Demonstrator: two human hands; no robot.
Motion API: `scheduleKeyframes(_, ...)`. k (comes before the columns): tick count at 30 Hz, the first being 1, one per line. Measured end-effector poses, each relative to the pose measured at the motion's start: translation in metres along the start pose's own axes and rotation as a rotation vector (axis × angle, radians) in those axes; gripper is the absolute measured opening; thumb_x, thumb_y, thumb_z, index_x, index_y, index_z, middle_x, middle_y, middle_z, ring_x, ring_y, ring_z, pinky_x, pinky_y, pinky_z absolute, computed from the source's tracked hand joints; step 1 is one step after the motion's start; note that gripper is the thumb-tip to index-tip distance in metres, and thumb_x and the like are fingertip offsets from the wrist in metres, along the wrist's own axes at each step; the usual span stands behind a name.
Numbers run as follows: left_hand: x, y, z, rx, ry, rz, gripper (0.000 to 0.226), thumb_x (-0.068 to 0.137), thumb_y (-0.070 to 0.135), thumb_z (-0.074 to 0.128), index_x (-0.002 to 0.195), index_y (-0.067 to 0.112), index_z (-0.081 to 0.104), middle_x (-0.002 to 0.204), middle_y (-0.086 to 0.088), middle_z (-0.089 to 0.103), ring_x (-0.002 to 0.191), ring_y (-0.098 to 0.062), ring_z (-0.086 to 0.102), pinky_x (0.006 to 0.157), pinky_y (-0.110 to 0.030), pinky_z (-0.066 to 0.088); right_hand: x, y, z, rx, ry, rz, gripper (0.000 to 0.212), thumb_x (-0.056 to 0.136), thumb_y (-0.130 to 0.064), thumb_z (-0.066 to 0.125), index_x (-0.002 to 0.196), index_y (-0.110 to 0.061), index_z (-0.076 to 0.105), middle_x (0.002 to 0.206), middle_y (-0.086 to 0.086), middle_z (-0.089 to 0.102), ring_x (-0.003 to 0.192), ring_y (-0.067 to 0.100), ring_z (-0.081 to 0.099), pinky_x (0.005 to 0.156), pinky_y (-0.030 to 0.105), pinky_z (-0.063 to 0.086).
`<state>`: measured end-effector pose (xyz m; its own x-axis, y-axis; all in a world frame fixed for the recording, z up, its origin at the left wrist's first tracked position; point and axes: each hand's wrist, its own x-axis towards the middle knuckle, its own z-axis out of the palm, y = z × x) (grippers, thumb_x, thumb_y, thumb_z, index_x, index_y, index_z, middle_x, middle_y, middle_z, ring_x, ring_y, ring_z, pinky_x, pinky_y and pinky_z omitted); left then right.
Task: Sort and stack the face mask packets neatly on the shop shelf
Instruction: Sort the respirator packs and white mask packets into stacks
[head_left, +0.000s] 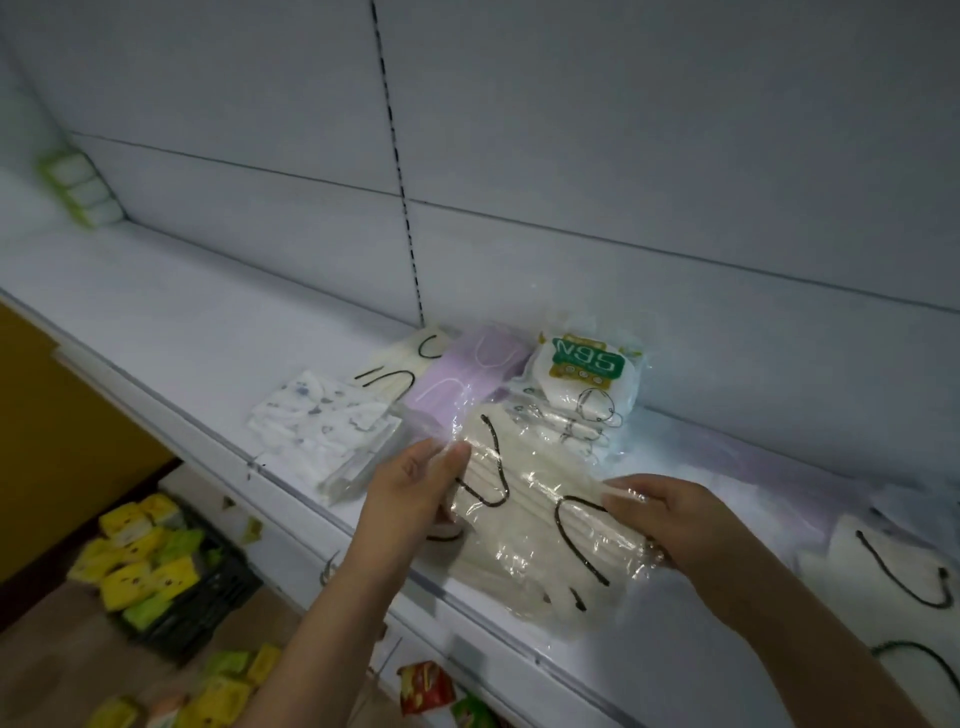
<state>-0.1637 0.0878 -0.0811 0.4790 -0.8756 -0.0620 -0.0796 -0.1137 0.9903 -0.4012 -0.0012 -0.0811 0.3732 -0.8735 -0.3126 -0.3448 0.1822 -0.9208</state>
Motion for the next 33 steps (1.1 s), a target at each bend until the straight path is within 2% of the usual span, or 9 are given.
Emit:
scheduleKeyframes(4, -0.003, -0.016, -0.026, 0.306, 0.090, 0.084, 0.002, 0.093, 0.030, 0.068, 0.094, 0.031, 0.067, 0.081, 0.019, 0.063, 0.070, -0.003, 0.059, 0.070, -0.019, 0.047, 0.012, 0.005, 0.031, -0.159, 0.101, -0.125, 0.009, 0.084, -0.017, 0.077, 0.088, -0.024, 0.074, 0.084, -0.015, 0.070, 0.073, -0.002, 0.060, 0.054, 0.003, 0.041)
scheduleKeyframes(8, -0.005, -0.039, -0.049, 0.916, 0.157, 0.442, 0.046, 0.088, 0.038, 0.068, 0.130, 0.022, 0.058, 0.123, 0.002, 0.054, 0.113, -0.017, 0.049, 0.093, -0.032, 0.045, 0.023, 0.021, 0.061, -0.471, 0.159, -0.266, 0.017, 0.081, -0.021, 0.079, 0.096, -0.026, 0.072, 0.095, -0.017, 0.067, 0.088, -0.007, 0.059, 0.075, 0.001, 0.036)
scheduleKeyframes(11, -0.009, -0.044, -0.050, 1.054, -0.256, 0.564, 0.056, 0.090, 0.066, 0.054, 0.135, 0.033, 0.054, 0.135, 0.008, 0.050, 0.127, -0.015, 0.044, 0.101, -0.034, 0.039, 0.027, 0.034, 0.072, -0.606, 0.250, -0.329, 0.034, 0.084, -0.022, 0.075, 0.117, -0.016, 0.068, 0.116, -0.002, 0.064, 0.105, 0.015, 0.057, 0.089, 0.015, 0.033)
scheduleKeyframes(15, 0.004, -0.062, -0.049, 1.198, -0.496, 0.577, 0.068, 0.086, 0.078, 0.046, 0.145, 0.043, 0.041, 0.147, 0.008, 0.043, 0.135, -0.017, 0.037, 0.105, -0.039, 0.039, 0.026, 0.029, 0.089, -0.469, 0.169, -0.248, 0.039, 0.092, -0.021, 0.066, 0.129, -0.016, 0.059, 0.124, -0.001, 0.061, 0.103, 0.007, 0.055, 0.086, 0.013, 0.036)
scheduleKeyframes(20, 0.015, -0.050, -0.043, 1.132, -0.512, 0.690, 0.070, 0.080, 0.082, 0.051, 0.137, 0.041, 0.049, 0.141, 0.008, 0.044, 0.133, -0.015, 0.037, 0.104, -0.038, 0.040, 0.017, 0.017, 0.070, -0.414, 0.284, -0.318, 0.042, 0.094, -0.030, 0.064, 0.133, -0.015, 0.058, 0.134, 0.000, 0.059, 0.124, 0.015, 0.053, 0.105, 0.023, 0.037)
scheduleKeyframes(23, 0.009, -0.023, -0.009, 0.880, -0.539, 0.646, 0.062, 0.086, 0.076, 0.048, 0.135, 0.039, 0.052, 0.133, 0.019, 0.045, 0.125, 0.001, 0.040, 0.102, -0.023, 0.035, 0.001, 0.022, 0.020, -0.722, 0.518, -0.265, 0.059, 0.090, -0.046, 0.065, 0.139, -0.017, 0.051, 0.140, 0.001, 0.053, 0.126, 0.022, 0.049, 0.106, 0.032, 0.036)
scheduleKeyframes(26, 0.008, -0.010, 0.049, 0.619, -0.546, 0.482, 0.037, 0.092, 0.054, 0.055, 0.123, 0.035, 0.060, 0.117, 0.024, 0.054, 0.108, 0.005, 0.054, 0.091, -0.017, 0.046, -0.019, 0.039, -0.017, -1.073, 0.426, 0.015, 0.080, 0.084, -0.063, 0.061, 0.146, -0.017, 0.038, 0.145, 0.004, 0.045, 0.129, 0.027, 0.043, 0.105, 0.038, 0.037)
scheduleKeyframes(30, 0.009, -0.004, 0.112, 0.421, -0.518, 0.264, 0.018, 0.095, 0.026, 0.063, 0.113, 0.026, 0.067, 0.109, 0.015, 0.067, 0.094, 0.003, 0.063, 0.080, -0.011, 0.047, -0.034, 0.060, -0.022, -0.948, 0.483, 0.016, 0.036, 0.094, -0.043, 0.055, 0.122, -0.022, 0.060, 0.122, -0.004, 0.061, 0.117, 0.020, 0.051, 0.085, 0.028, 0.042)
scheduleKeyframes(33, 0.009, -0.004, 0.135, 0.318, -0.440, 0.082, 0.015, 0.097, 0.021, 0.061, 0.111, 0.023, 0.067, 0.111, 0.004, 0.070, 0.097, -0.009, 0.067, 0.082, -0.013, 0.047, -0.041, 0.062, -0.027, -0.752, 0.694, -0.016, 0.018, 0.097, -0.030, 0.048, 0.098, -0.022, 0.063, 0.080, -0.006, 0.058, 0.082, 0.015, 0.058, 0.063, 0.027, 0.034)
